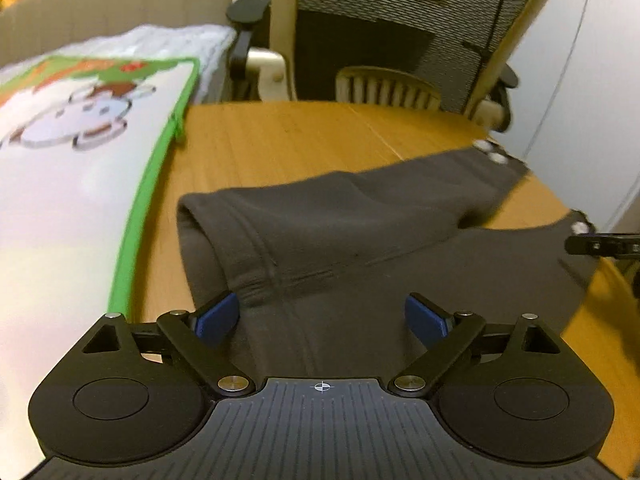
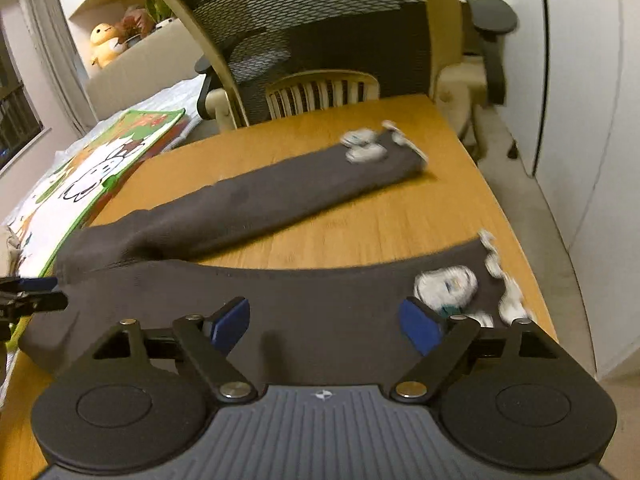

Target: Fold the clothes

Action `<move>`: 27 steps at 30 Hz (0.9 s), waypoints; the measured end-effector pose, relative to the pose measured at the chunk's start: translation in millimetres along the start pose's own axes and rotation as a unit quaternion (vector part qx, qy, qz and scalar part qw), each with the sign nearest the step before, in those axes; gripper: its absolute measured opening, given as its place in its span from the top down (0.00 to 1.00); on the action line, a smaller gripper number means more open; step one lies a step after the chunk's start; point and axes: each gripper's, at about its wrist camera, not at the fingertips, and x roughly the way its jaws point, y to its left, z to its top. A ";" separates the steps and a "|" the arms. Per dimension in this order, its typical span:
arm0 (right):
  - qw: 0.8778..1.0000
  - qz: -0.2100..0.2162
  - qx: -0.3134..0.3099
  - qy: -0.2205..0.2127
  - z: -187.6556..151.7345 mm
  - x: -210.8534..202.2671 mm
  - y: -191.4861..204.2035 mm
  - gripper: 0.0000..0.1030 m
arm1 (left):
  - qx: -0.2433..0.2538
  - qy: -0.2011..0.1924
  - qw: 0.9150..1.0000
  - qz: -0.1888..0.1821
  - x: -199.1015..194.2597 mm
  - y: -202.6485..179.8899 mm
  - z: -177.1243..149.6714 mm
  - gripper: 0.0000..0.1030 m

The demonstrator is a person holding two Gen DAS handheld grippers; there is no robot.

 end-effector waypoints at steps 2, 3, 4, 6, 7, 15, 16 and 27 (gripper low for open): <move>0.999 -0.006 -0.027 -0.016 8.6 23.6 10.4 0.17 | 0.011 -0.010 1.000 0.017 16.3 3.5 13.2 0.09; 0.999 -0.016 -0.040 -0.022 19.9 34.3 15.9 0.16 | 0.018 -0.014 0.999 0.025 26.0 3.8 20.3 0.09; 0.998 -0.027 -0.050 -0.030 21.6 36.3 10.5 0.16 | 0.025 -0.018 0.999 0.032 36.7 4.8 28.7 0.08; 0.995 -0.044 -0.073 -0.045 16.6 39.6 13.4 0.13 | 0.042 -0.024 0.998 0.049 47.8 3.3 39.6 0.08; 0.994 -0.048 -0.080 -0.051 15.2 42.6 14.3 0.13 | 0.044 -0.029 0.997 0.054 50.5 2.5 41.1 0.07; 0.992 -0.047 -0.050 -0.104 -6.3 29.8 9.7 0.00 | -0.028 -0.110 0.989 0.096 4.1 -26.6 21.0 0.04; 0.993 -0.040 -0.045 -0.103 -14.3 23.5 13.9 0.00 | -0.041 -0.107 0.989 0.092 -1.8 -32.0 12.5 0.02; 0.997 -0.026 -0.020 -0.068 -72.6 -24.4 37.9 0.00 | -0.076 -0.057 0.991 0.094 -29.1 -79.5 -47.3 0.00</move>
